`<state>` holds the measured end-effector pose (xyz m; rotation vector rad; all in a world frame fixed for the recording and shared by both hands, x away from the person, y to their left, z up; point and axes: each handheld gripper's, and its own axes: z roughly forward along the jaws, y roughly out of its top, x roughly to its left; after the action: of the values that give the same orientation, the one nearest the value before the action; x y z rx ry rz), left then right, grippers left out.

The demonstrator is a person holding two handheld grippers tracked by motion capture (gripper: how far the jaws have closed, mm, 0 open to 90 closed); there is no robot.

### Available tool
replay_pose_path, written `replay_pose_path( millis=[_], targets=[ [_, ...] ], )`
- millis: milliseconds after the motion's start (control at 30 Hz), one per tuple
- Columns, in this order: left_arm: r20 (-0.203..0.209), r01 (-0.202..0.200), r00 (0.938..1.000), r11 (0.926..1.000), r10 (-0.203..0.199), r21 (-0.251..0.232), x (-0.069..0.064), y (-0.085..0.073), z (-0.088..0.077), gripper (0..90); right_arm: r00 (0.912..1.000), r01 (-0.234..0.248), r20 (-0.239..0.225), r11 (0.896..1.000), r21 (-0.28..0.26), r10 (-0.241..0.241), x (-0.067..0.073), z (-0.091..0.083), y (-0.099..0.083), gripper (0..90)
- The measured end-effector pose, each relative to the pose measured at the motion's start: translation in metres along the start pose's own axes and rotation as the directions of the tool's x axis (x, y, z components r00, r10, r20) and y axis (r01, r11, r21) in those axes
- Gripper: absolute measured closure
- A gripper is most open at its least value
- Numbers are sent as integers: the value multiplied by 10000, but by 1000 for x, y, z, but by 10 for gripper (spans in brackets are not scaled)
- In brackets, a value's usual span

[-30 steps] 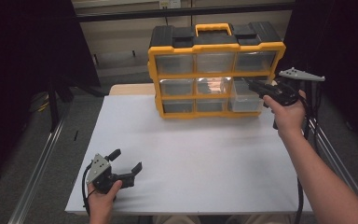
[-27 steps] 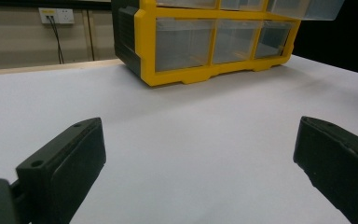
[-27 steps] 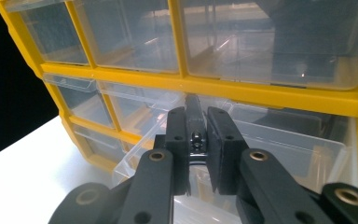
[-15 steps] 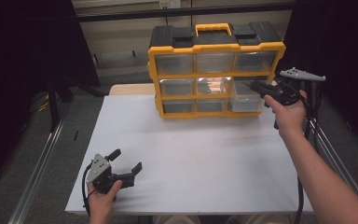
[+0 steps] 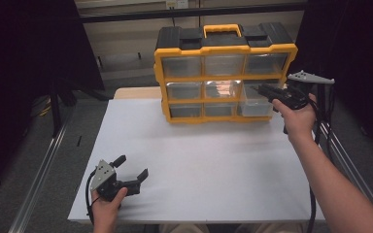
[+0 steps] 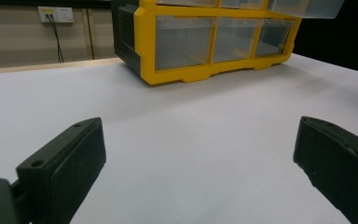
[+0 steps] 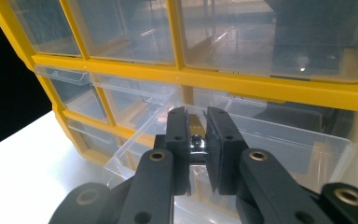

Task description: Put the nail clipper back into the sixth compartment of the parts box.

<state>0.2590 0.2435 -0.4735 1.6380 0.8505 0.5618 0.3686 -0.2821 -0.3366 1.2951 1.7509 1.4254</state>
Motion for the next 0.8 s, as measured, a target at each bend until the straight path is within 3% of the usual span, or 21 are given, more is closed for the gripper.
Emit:
replay_pose_path(
  millis=[400,500,600,800],
  targets=[
    [50,16,10000,10000,-16,21,0,0,0,24,9999,127,47,9999,58,-128,1,4,-2,798],
    [-9,49,10000,10000,-49,-25,0,0,0,24,9999,24,149,9998,-197,-21,1,4,-2,680],
    [2,21,10000,10000,-21,-14,0,0,0,24,9997,234,48,9995,-196,-233,3,2,-1,625],
    [20,-8,10000,10000,8,8,-1,0,0,24,9998,125,-154,9984,-547,-134,6,-2,-1,481]
  ],
)
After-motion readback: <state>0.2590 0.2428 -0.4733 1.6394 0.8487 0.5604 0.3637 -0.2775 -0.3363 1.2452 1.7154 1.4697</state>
